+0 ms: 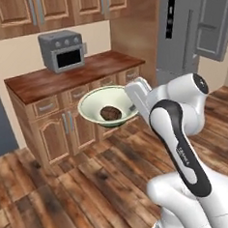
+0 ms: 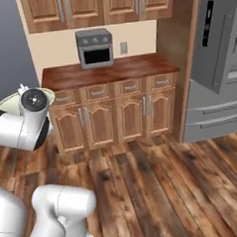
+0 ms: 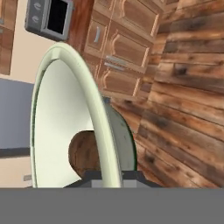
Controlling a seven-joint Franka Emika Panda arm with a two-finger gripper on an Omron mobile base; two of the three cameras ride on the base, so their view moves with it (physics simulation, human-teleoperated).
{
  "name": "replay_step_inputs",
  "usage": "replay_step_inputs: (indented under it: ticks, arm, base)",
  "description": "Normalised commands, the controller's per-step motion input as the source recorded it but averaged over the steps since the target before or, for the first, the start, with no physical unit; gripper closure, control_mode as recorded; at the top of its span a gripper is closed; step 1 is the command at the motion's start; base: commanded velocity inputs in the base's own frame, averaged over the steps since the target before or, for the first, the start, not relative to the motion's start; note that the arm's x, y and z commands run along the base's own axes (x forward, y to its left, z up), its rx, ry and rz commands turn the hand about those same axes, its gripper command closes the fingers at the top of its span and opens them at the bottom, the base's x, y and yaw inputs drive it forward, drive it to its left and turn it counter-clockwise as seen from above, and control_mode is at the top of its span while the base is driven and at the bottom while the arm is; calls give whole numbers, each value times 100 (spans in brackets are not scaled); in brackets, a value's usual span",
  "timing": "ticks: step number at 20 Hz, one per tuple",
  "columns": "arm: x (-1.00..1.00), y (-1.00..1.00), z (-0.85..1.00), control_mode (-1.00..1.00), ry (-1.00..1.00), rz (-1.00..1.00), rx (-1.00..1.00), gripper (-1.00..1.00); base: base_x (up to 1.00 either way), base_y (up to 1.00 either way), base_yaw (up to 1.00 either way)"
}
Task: Move the mug from next to the sink to the open cabinet. Then, move the bowl with the potato to the fridge to clear the area for faucet cleaning.
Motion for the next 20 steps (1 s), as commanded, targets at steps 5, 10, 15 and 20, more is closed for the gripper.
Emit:
replay_step_inputs:
  ticks: [5,10,15,20]
  arm:
    - [0,0,0,100,0,0,0,100]
    - [0,0,0,100,0,0,0,100]
    - [0,0,0,100,0,0,0,100]
    - [0,0,0,100,0,0,0,100]
  base:
    - [100,5,-1]
    - [100,-92,-9]
    - [100,-100,-20]
    - [100,-100,-20]
